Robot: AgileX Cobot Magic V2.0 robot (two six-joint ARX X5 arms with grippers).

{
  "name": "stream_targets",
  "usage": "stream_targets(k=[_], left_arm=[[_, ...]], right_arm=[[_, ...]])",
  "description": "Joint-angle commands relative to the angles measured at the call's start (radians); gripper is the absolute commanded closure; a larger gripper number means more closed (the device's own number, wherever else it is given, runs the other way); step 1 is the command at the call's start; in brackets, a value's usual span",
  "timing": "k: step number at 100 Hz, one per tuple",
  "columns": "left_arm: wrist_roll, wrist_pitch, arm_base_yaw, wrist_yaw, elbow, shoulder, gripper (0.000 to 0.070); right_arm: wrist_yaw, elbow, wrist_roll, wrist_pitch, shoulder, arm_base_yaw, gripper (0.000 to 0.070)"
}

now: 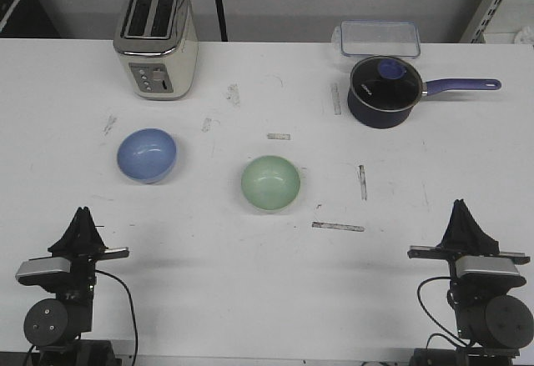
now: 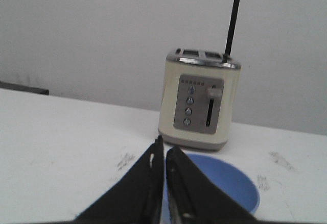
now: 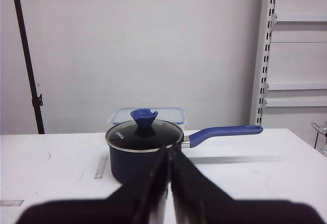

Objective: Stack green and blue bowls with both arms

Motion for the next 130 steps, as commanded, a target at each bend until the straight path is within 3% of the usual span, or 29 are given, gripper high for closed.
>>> stream_targets(k=[1, 16, 49, 78, 118, 130], left_arm=[[0.021, 0.005, 0.000, -0.004, 0.051, 0.041, 0.0699], [0.080, -0.014, 0.000, -0.002, 0.160, 0.175, 0.0699], [0.082, -0.072, 0.000, 0.007, 0.406, 0.536, 0.0699], [0.080, -0.179, 0.000, 0.122, 0.638, 0.810, 0.0699], [0.070, -0.530, 0.035, 0.138, 0.917, 1.074, 0.0699], [-0.023, -0.637, 0.063, 0.138, 1.013, 1.153, 0.0699]], right_arm=[[-0.003, 0.005, 0.010, 0.013, -0.001, 0.001, 0.0697], [-0.003, 0.005, 0.010, 0.013, -0.001, 0.001, 0.0697], [-0.003, 0.005, 0.010, 0.013, -0.001, 0.001, 0.0697], [-0.003, 0.005, 0.010, 0.013, -0.001, 0.001, 0.0697], [-0.003, 0.005, 0.010, 0.013, -0.001, 0.001, 0.0697], [-0.003, 0.005, 0.010, 0.013, -0.001, 0.001, 0.0696]])
